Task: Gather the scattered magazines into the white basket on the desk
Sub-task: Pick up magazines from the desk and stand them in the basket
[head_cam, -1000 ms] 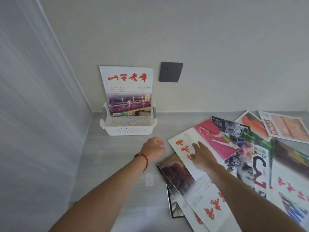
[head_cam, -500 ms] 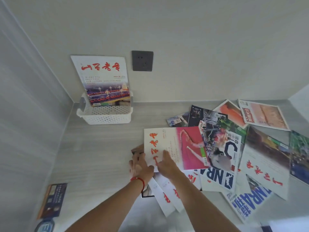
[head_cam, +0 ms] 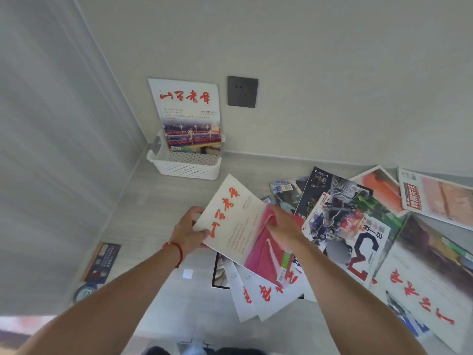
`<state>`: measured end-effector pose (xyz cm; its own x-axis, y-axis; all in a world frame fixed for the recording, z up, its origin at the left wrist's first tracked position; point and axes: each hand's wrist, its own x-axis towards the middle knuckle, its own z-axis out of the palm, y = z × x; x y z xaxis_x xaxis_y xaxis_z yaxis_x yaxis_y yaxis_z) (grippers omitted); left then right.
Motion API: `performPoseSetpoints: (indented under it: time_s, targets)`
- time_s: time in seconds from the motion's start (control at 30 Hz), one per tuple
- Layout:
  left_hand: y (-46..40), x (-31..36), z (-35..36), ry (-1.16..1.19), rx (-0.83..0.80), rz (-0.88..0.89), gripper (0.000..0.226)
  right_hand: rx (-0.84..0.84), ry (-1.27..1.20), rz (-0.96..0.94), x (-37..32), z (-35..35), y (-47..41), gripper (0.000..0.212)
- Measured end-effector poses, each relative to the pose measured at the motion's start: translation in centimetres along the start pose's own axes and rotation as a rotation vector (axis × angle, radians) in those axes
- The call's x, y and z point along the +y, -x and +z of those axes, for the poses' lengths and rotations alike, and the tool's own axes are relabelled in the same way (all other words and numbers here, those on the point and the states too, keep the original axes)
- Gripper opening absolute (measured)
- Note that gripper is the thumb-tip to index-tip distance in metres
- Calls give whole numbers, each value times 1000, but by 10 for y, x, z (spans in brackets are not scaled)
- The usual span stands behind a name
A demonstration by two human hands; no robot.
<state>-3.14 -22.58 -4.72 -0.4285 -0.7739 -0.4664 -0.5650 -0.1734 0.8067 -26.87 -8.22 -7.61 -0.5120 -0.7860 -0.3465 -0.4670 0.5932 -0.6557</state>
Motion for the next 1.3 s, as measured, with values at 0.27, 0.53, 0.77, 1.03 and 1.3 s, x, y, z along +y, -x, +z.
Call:
performPoseSetpoints:
  time_s: [0.27,0.53,0.77,1.03,1.3]
  targets:
    - [-11,59,-71,34,9,273,37,-133,-173,-39,-38,-28,-32,32]
    - [-47,76,-123,415,111,81,33,-81,-639,-32,-105,-27,-51,18]
    - [-72,42,-142,271,-163,120,40,-86,-647,-71,-158,-28,-61,21]
    - [-132,126,-212,287,32,354,13,333,-590,-57,-253,-50,-106,11]
    - [-186,172,-239,62,107,371,17,581,-325,-12,-287,-42,-150,27]
